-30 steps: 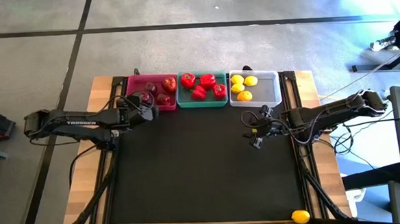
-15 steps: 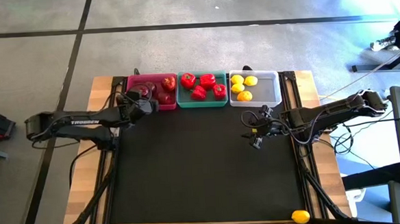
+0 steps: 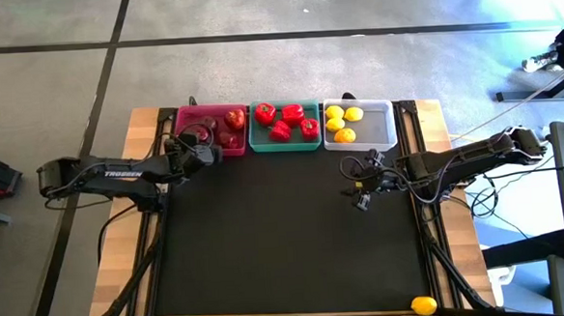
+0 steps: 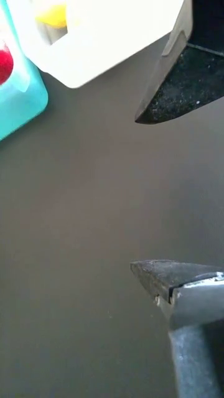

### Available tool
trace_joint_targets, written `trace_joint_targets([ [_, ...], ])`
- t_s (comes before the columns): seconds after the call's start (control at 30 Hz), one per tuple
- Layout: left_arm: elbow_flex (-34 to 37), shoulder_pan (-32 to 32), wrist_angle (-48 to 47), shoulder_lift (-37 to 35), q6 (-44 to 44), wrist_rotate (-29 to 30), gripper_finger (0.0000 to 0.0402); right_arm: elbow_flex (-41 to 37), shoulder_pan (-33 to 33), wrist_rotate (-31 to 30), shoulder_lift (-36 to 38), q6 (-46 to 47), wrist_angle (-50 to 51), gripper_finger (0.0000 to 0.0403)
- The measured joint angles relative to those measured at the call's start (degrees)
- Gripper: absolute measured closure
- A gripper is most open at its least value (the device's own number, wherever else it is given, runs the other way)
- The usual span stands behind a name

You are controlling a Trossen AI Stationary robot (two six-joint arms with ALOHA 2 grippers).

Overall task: Sort produce into baskets
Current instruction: Put the apple into the pink bin, then put the lemon into the white bin

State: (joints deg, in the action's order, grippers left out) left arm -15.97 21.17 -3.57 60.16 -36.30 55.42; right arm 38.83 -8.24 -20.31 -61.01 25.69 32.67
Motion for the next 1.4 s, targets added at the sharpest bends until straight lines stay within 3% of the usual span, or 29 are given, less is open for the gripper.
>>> trace_joint_targets([
  [0.23, -0.01, -0.03, -0.03, -0.08, 2.03, -0.05, 0.0048, 0.01, 0.00, 1.50, 0.00, 0.57, 0.54, 0.0104],
  [0.77, -7.41, -2.14, -0.48, -2.94, 10.82, -3.20, 0.0043, 0.41, -0.01, 2.41, 0.00, 0.37, 0.94, 0.0104],
  [0.93, -10.35, -8.61, -0.40, -8.01, 12.64, -8.44, 0.0043, 5.32, -0.84, 12.84, 0.02, 1.48, 6.28, 0.0104],
  [1.17, -11.13, -20.83, 5.75, -10.72, 10.66, -22.56, 0.0043, 11.13, -11.12, 28.53, 0.02, 14.45, 16.56, 0.0104],
  [1.27, -11.10, -26.00, 7.94, -9.54, 8.37, -23.69, 0.0043, 11.19, -19.01, 32.82, 0.02, 24.50, 17.89, 0.0104],
  [1.4, -11.10, -31.79, 12.72, -6.46, 5.93, -23.80, 0.0043, 11.19, -30.76, 32.58, -0.48, 37.68, 15.49, 0.0104],
])
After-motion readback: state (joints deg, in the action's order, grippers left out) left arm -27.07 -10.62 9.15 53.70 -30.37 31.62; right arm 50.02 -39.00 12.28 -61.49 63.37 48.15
